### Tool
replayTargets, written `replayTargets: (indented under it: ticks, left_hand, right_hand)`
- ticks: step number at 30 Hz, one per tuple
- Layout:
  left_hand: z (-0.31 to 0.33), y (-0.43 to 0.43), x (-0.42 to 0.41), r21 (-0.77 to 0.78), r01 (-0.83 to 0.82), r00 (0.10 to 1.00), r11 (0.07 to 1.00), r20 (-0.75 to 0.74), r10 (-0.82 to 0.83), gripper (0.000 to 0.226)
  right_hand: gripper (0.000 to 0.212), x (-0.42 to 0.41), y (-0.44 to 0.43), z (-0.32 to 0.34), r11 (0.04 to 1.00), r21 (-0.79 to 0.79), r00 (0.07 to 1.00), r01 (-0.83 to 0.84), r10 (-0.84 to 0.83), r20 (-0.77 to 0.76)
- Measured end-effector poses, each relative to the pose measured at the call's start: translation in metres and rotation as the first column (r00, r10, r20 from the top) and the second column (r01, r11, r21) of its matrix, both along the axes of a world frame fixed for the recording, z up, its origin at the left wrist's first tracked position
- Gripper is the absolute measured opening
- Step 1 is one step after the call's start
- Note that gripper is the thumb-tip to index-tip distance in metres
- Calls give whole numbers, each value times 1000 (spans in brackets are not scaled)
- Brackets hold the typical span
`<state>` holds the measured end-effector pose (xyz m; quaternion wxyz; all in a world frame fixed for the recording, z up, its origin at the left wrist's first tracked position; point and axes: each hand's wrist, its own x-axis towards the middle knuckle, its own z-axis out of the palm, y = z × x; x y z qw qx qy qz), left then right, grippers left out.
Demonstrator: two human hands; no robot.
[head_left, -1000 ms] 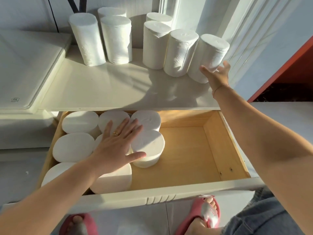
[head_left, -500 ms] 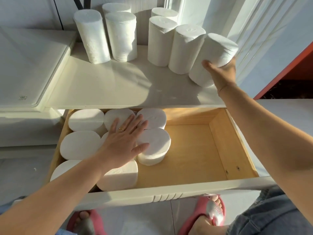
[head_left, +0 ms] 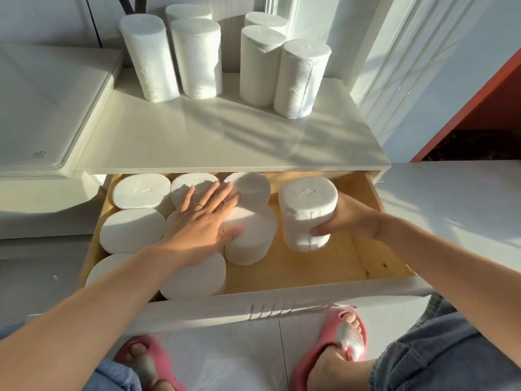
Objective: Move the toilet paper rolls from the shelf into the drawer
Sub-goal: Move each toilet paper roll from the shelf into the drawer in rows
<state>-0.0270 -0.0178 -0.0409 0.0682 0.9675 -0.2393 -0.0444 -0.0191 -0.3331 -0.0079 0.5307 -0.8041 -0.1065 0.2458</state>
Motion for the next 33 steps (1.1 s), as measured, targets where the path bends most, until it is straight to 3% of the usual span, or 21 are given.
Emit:
replayTargets:
  ticks: [7,10,12,15,18,25,33]
  left_hand:
    - [-4,2,2,-20,9,1000,1000,1,-9,84]
    - [-6,3,2,-29,10,1000,1000,8,-10,83]
    - [-7,3,2,-38,15,1000,999,5,-15,81]
    - [-7,3,2,-31,16,1000,999,10,-15,81]
    - [-6,2,2,-39,15,1000,999,2,-15,81]
    - [-4,2,-2,-36,17,1000,999,11,-16,79]
    - [0,1,-7,-25,11,1000,1000,0,-11,69]
  right_hand:
    - [93,11,-9,-48,970,-244,1000,-17,17,-1]
    - [86,12,-29,-44,975,-187,977,-118,80,-197]
    - [85,12,-41,-35,983,-64,919,-170,135,-370]
    - [76,16,-44,-29,996,78,851,33,13,-524]
    - [80,13,-35,-29,992,-26,815,123,-116,-567]
    - [56,-21,-2,-15,996,-38,755,-85,39,-654]
    - [33,-53,70,-17,999,14,693,-47,42,-720]
